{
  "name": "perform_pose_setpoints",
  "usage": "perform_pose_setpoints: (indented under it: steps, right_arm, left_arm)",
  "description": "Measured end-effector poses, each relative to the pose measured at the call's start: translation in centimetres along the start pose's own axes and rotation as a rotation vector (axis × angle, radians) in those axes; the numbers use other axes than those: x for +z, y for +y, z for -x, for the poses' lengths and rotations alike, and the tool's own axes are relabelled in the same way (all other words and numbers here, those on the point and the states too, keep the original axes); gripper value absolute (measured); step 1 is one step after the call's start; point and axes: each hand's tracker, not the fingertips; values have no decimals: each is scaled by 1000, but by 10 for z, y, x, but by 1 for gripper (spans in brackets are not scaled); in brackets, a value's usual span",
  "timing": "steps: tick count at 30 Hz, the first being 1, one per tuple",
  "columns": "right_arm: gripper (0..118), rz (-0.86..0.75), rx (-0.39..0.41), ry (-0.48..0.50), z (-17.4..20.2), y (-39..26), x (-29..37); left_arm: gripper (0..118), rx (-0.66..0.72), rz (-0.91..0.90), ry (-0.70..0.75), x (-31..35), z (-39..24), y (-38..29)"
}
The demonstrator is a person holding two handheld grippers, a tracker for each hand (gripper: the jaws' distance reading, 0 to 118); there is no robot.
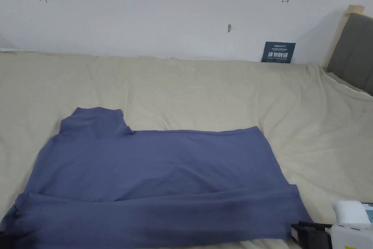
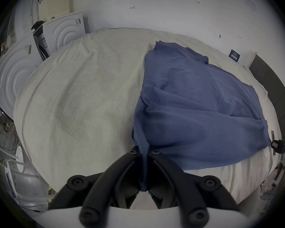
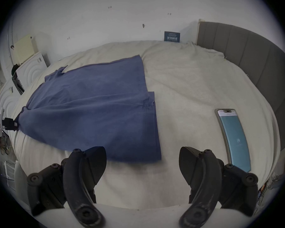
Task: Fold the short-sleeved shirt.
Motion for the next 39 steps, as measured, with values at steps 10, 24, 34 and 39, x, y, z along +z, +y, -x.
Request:
perform_pose_setpoints:
  steps: [10, 24, 34, 39]
  right_arm:
    - [7, 34, 117, -20, 36, 2, -16]
    - [7, -8, -30, 64, 14, -5, 39]
    - [7, 43, -67, 90, -6, -47, 82]
    - [18, 84, -88, 97, -12, -70, 81]
  left_arm:
    - [7, -56, 15, 29, 1, -6, 1]
    - [7, -92, 2, -2, 33, 10, -13]
    - [7, -117, 43, -19, 69, 29, -54]
    - [7, -105, 66, -36, 64, 36, -76]
